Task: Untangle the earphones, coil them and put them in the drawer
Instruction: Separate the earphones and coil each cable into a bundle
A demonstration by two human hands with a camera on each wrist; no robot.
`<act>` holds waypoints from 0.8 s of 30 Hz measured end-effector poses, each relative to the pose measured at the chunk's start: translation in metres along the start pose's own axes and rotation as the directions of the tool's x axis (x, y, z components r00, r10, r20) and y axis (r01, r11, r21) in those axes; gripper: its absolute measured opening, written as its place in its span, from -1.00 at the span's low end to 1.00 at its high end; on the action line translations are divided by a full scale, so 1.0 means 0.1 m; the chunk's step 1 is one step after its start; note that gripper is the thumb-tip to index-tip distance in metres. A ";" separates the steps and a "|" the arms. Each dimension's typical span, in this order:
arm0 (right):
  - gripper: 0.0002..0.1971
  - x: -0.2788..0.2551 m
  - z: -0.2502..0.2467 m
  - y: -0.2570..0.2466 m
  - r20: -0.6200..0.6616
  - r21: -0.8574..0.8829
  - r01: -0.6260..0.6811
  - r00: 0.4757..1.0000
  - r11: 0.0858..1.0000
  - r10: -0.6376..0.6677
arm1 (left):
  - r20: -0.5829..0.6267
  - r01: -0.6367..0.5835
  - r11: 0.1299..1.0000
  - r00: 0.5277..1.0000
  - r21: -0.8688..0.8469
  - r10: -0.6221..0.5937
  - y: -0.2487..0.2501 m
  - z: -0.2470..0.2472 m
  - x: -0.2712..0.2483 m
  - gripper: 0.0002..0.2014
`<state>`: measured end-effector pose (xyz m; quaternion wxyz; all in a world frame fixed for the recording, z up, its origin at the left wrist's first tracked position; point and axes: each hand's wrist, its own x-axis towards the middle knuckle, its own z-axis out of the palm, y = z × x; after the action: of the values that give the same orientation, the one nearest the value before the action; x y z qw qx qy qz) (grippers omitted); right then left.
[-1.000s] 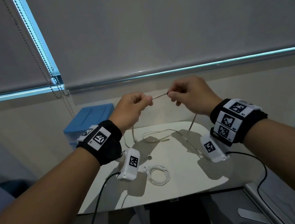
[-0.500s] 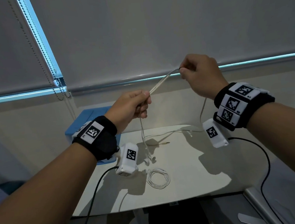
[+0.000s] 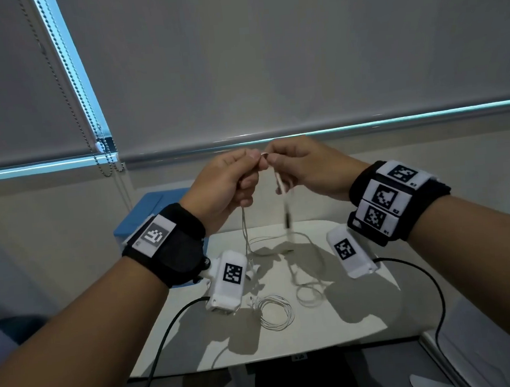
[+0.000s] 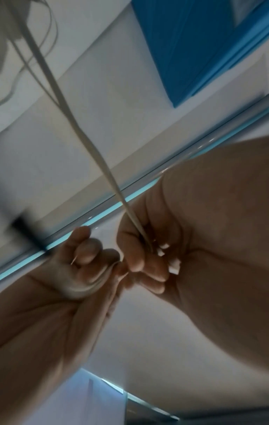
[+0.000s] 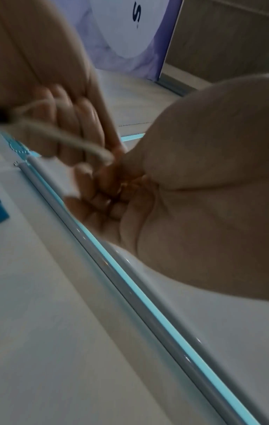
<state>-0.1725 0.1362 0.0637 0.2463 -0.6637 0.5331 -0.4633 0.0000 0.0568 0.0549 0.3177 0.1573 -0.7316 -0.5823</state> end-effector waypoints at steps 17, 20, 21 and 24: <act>-0.69 -0.14 -0.18 0.02 0.050 -0.096 -0.111 0.992 0.989 0.116 | 0.026 -0.015 0.941 0.999 -0.339 0.025 0.09 -0.20 -0.26 -0.68; -0.66 -0.17 -0.10 0.03 0.091 -0.203 -0.073 0.991 0.976 0.093 | -0.013 -0.058 0.926 0.998 -0.372 0.057 0.12 -0.22 -0.27 -0.62; -0.66 -0.17 -0.07 0.02 0.110 -0.228 -0.067 0.990 0.971 0.094 | -0.031 -0.073 0.925 0.997 -0.373 0.067 0.11 -0.22 -0.28 -0.61; -0.65 -0.21 0.01 -0.01 0.164 -0.339 -0.041 0.981 0.940 0.102 | -0.133 -0.127 0.916 0.988 -0.380 0.082 0.12 -0.20 -0.30 -0.61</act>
<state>-0.1707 0.1561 0.0567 0.1940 -0.7149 0.6033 -0.2954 0.0371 0.0635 0.0601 0.4145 0.0852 -0.5901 -0.6875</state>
